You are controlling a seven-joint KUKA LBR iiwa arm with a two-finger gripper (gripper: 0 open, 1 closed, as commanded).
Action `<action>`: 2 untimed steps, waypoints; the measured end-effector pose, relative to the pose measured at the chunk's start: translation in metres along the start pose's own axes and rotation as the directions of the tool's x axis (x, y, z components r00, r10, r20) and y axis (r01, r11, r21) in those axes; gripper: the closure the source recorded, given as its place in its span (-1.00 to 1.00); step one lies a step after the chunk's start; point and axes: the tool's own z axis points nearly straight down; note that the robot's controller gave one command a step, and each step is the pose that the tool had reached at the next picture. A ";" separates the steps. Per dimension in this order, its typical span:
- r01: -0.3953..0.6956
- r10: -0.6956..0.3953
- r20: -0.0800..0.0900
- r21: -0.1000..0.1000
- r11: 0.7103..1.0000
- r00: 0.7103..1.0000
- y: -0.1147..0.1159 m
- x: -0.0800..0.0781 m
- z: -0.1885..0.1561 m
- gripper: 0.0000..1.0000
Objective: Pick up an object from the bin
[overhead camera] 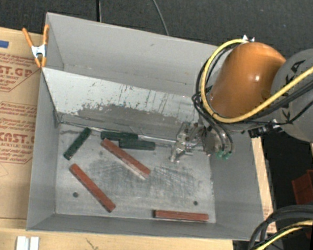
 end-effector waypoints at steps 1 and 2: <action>0.000 0.000 -0.002 0.000 1.000 1.000 0.000 0.000 0.001 1.00; 0.050 -0.050 -0.005 -0.001 0.999 0.999 0.029 0.019 0.089 -1.00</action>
Offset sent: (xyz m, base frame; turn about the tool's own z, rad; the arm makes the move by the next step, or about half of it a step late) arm -0.0194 0.0274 -0.0883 -0.0498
